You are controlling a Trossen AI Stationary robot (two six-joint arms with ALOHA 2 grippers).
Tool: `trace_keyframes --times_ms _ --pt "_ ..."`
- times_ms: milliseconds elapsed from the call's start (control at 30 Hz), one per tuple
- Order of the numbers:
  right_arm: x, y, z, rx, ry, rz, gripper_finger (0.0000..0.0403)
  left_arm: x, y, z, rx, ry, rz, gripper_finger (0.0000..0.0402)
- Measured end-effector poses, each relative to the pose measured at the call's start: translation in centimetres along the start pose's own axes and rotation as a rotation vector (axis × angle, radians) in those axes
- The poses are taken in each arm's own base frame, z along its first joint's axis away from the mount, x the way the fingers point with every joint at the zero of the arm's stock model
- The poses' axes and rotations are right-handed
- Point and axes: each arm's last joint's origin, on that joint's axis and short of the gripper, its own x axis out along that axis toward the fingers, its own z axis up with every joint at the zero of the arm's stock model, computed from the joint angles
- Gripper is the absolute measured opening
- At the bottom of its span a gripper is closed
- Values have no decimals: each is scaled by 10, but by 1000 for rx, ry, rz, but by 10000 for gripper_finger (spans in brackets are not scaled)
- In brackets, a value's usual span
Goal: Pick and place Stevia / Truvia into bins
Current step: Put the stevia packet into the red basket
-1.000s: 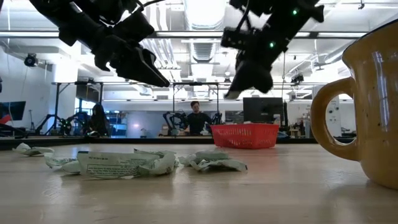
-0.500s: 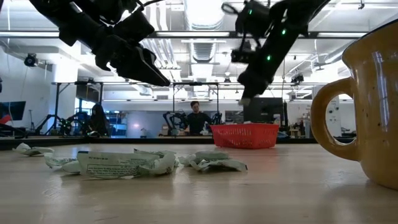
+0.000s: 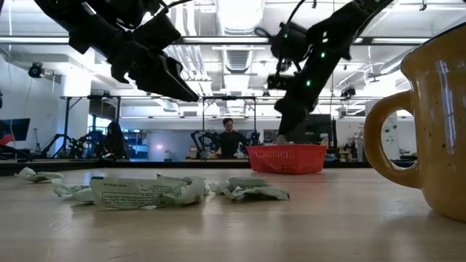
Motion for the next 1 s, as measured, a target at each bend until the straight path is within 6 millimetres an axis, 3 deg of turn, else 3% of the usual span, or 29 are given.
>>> trace_keyframes --times_ms 300,533,767,1000 --pt "-60 7 7 -36 -125 107 164 -3 -5 -24 -45 236 -37 164" --pt "-99 35 -12 -122 -204 273 153 -12 -13 -43 -263 468 -38 164" --pt "-113 63 -39 -189 -265 369 141 -22 -30 -51 -394 619 -42 164" --pt "-111 81 -58 -242 -260 411 133 -35 -51 -57 -491 754 -36 164"
